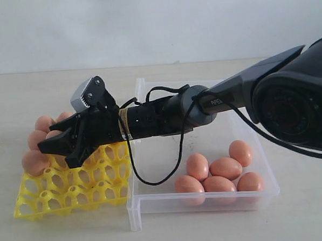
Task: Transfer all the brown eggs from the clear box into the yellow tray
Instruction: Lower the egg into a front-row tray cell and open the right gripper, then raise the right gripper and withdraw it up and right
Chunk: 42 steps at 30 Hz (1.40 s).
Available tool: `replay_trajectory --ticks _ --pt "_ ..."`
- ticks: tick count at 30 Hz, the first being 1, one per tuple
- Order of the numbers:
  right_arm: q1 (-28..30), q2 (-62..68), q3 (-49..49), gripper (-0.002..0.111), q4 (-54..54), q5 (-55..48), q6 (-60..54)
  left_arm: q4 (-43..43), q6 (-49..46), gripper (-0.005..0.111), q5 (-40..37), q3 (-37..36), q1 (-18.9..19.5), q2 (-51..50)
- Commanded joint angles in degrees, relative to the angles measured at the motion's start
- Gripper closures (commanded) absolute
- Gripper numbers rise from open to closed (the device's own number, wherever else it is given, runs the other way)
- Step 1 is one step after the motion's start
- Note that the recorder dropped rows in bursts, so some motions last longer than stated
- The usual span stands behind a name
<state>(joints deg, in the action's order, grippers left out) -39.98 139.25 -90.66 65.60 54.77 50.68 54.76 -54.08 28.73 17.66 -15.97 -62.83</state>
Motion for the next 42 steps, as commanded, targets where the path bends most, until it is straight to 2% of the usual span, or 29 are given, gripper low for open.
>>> replay_trajectory --ticks 1,13,16,19,23,25,27,36,39,42 --pt "0.0 1.7 -1.7 0.109 2.2 -0.2 2.7 -0.2 0.6 0.103 0.5 -0.2 0.1 0.4" --pt "0.0 2.1 -2.1 0.109 3.0 -0.3 3.6 -0.2 0.6 0.103 0.8 -0.2 0.1 0.4" --pt "0.0 2.1 -2.1 0.105 3.1 -0.3 3.6 -0.2 0.6 0.103 0.8 -0.2 0.1 0.4" --pt "0.0 2.1 -2.1 0.093 3.2 -0.3 3.8 -0.2 0.6 0.103 0.8 -0.2 0.1 0.4" --pt "0.0 2.1 -2.1 0.065 3.2 -0.3 5.4 -0.2 0.6 0.103 0.8 -0.2 0.1 0.4" --pt "0.0 2.0 -2.1 0.054 3.2 -0.4 5.7 -0.2 0.6 0.103 0.8 -0.2 0.1 0.4" --pt "0.0 1.8 -2.1 0.051 3.2 -0.4 5.7 -0.2 0.6 0.103 0.8 -0.2 0.1 0.4" --pt "0.1 -4.5 -2.1 0.05 6.5 -2.0 7.6 -0.2 0.6 0.103 0.8 -0.2 0.1 0.4" --pt "0.1 -9.0 -2.1 0.05 13.7 -4.1 10.8 -0.2 0.6 0.103 0.8 -0.2 0.1 0.4" --pt "0.1 -13.8 -2.1 0.055 25.9 -7.7 19.9 -0.2 0.6 0.103 0.8 -0.2 0.1 0.4"
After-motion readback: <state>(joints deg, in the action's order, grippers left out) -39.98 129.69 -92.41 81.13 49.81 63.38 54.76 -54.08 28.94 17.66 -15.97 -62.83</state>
